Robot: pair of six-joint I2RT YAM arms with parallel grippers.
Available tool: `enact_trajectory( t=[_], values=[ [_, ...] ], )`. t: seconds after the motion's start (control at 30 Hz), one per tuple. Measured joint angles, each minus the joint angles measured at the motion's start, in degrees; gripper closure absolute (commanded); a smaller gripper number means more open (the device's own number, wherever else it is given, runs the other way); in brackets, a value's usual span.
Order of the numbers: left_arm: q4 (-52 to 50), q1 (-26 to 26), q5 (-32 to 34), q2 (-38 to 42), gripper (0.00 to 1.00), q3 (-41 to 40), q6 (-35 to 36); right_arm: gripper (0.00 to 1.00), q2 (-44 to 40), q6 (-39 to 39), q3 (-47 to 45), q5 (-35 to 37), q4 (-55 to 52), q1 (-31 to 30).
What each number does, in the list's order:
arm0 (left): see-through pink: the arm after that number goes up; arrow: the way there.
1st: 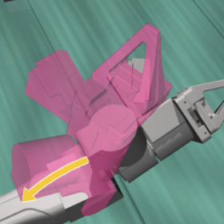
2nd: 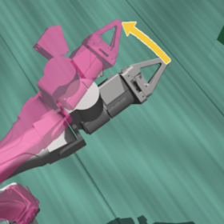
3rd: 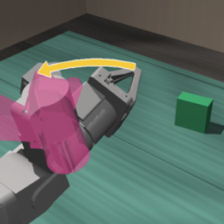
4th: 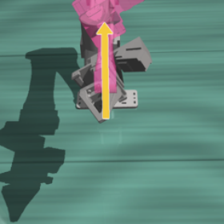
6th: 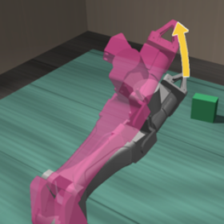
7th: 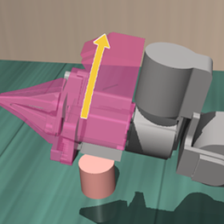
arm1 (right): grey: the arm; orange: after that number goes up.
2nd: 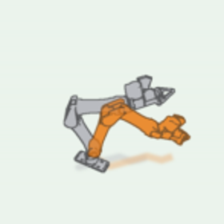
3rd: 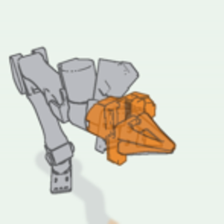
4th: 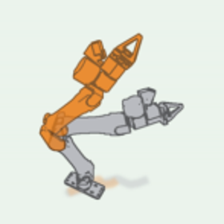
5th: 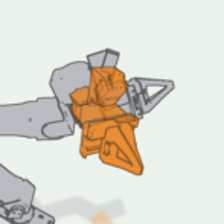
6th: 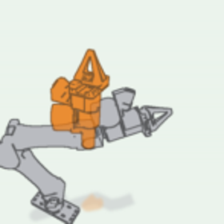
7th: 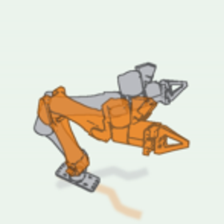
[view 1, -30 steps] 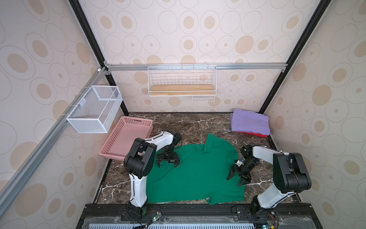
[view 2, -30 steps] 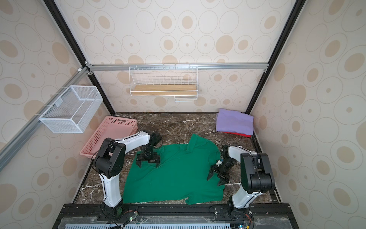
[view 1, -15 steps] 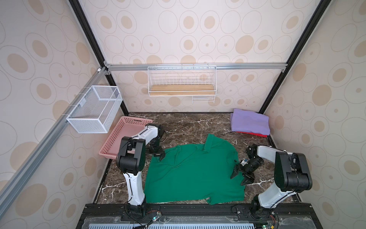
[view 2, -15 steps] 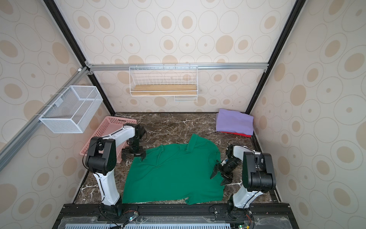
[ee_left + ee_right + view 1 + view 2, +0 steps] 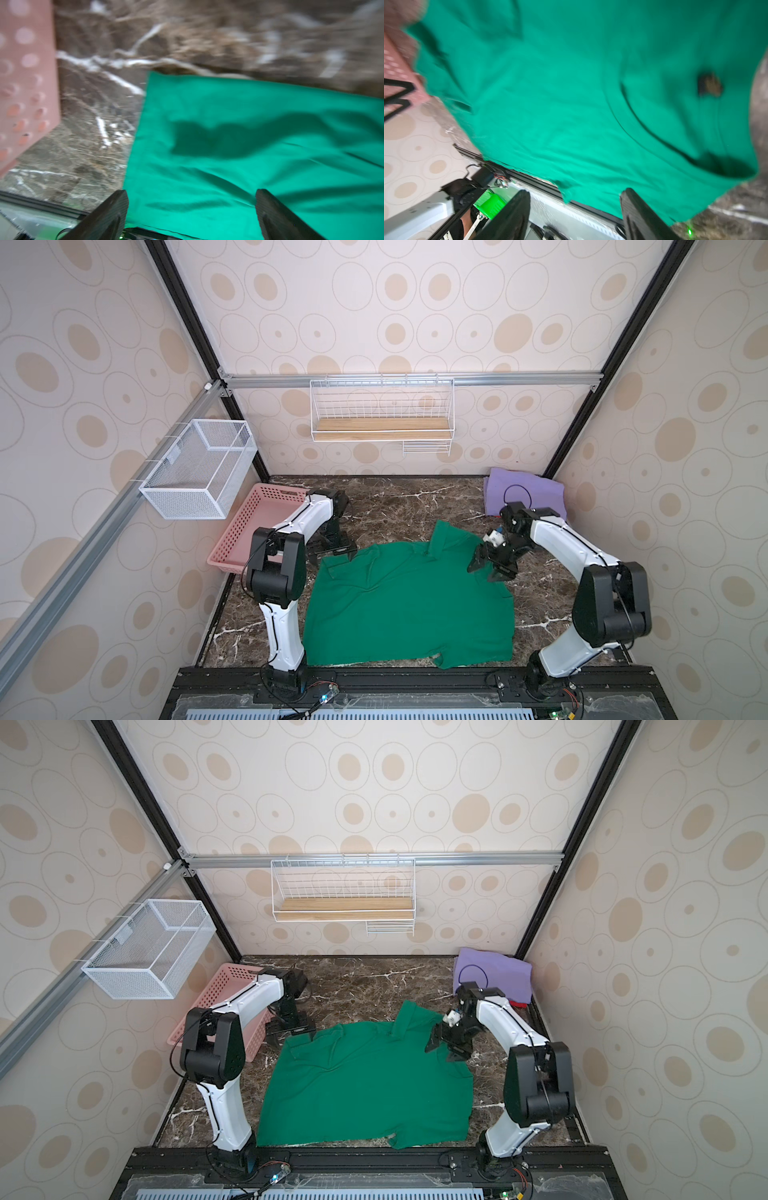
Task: Fold and stack t-shirts
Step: Move the T-shirt to the center of the board, then smooth out the T-shirt at the center of the board.
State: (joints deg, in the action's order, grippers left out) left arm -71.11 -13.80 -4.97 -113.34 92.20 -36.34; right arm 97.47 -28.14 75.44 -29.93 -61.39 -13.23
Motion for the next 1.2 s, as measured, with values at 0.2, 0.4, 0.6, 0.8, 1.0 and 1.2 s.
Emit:
enact_trajectory(
  t=[0.2, 0.4, 0.6, 0.8, 1.0, 1.2],
  values=[
    [-0.2, -2.8, -1.4, -0.2, 0.01, 4.0, -0.3, 0.25, 16.9, -2.5, 18.2, -1.0, 1.2, -4.9],
    [-0.5, -2.2, -0.9, 0.2, 0.01, 0.5, -0.2, 0.25, 25.8, -4.5, 24.0, -1.8, 0.9, -8.4],
    [-0.5, -2.2, -1.0, 0.3, 0.01, -3.8, -0.2, 0.27, 28.0, -5.4, 25.4, -1.9, 0.9, -9.3],
    [-0.2, -2.2, -1.1, 0.3, 0.01, -3.9, -0.2, 0.35, 28.7, -6.6, 25.5, -2.3, 1.2, -10.1],
    [-0.1, -2.2, -1.1, 0.3, 0.01, -3.9, -0.2, 0.39, 29.0, -7.6, 24.2, -3.1, 2.8, -11.7],
    [-0.1, -2.2, -1.1, 0.3, 0.01, -3.9, 0.0, 0.40, 29.0, -7.9, 22.0, -3.2, 3.9, -12.5]
  ],
)
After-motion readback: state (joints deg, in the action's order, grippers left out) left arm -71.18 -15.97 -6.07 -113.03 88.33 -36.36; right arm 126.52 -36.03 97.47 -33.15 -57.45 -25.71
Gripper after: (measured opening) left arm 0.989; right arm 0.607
